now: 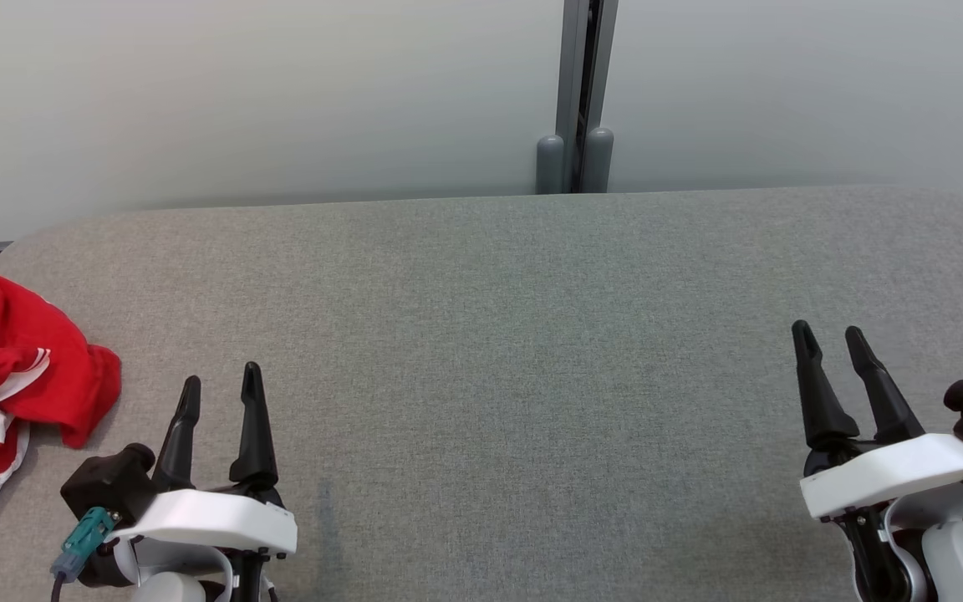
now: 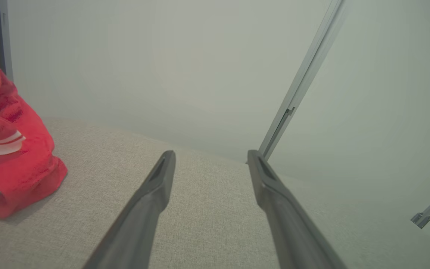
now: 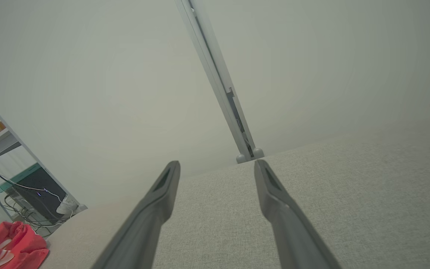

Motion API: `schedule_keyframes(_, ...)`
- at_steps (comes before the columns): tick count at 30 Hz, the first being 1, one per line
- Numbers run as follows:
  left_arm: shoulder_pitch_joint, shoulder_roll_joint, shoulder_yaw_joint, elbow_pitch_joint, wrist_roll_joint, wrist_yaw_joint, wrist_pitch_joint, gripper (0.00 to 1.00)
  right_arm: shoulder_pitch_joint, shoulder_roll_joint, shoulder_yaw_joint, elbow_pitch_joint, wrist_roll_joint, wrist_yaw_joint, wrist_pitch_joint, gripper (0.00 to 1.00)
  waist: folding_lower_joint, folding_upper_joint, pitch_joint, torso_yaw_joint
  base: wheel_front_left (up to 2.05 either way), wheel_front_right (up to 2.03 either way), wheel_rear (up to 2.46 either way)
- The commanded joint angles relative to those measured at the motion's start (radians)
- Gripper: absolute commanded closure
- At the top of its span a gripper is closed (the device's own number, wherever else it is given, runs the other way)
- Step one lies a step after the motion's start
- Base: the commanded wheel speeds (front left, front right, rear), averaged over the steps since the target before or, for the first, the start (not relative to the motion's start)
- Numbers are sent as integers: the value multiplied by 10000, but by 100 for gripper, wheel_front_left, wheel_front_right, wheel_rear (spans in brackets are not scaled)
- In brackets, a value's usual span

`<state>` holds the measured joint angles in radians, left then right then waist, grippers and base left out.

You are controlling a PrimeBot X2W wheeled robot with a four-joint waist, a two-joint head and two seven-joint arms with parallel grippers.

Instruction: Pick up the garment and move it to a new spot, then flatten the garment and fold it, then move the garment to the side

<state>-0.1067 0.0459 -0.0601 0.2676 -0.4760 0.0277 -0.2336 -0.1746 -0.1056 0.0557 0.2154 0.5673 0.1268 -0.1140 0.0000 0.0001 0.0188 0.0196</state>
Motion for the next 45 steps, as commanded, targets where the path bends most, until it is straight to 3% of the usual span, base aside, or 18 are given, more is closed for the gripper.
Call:
schedule_keyframes(1,-139,44,32,-167,354,36,-51,0,-9,-109,79,-107,-257,52,-134,0,0,-1,2,4,0,0,0)
schedule_keyframes(23,76,56,55,-91,2342,274,-201,0,270,-165,724,-128,-2225,55,-918,0,0,-1,-82,69,0,0,0)
schedule_keyframes(45,120,65,138,21,3568,515,-310,0,411,-92,972,-324,-3448,49,-1548,0,0,-1,-76,174,0,0,0)
